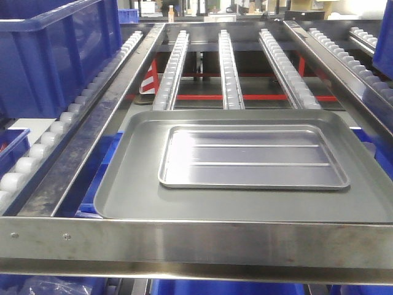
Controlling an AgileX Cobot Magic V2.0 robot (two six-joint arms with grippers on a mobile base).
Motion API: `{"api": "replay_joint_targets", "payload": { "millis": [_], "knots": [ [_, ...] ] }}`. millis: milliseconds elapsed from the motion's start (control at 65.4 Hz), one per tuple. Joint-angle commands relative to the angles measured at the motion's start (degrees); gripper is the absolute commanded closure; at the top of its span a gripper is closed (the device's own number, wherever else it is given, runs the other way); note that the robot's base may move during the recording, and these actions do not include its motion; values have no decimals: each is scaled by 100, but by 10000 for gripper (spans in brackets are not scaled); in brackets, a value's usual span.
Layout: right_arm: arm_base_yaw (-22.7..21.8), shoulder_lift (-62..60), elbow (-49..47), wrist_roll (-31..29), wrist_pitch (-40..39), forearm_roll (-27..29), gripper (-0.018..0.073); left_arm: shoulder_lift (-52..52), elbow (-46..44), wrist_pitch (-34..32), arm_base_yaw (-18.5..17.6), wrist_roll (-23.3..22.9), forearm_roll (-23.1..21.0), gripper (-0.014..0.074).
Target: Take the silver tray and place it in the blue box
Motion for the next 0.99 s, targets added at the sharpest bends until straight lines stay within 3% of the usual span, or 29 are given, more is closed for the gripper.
{"api": "replay_joint_targets", "payload": {
  "millis": [0,199,321,413,504,596,718,779,856,978],
  "knots": [
    [-20,-118,12,-54,-594,7,505,-117,-17,-542,-22,10,-32,701],
    [-20,-118,-278,94,-964,13,505,-29,-541,-836,-22,10,112,701],
    [-20,-77,-928,94,-709,13,505,363,-1656,106,-43,10,645,701],
    [-8,169,-1524,94,-396,13,503,1004,-2617,824,-42,10,645,699],
    [-2,565,-1990,94,-283,13,498,1726,-3335,1145,-42,10,645,691],
    [-2,1057,-2385,94,-276,13,460,2421,-3939,1186,-42,10,604,608],
    [9,1740,-2841,94,18,13,260,3298,-4383,1234,-56,10,594,403],
    [80,2116,-3042,94,250,13,174,3717,-4511,1250,-216,10,594,314],
    [264,2527,-3276,94,497,13,121,4196,-4627,1250,-561,10,594,280],
    [848,3329,-3669,94,883,13,110,5002,-4883,1224,-1536,171,594,281]
  ]
}}
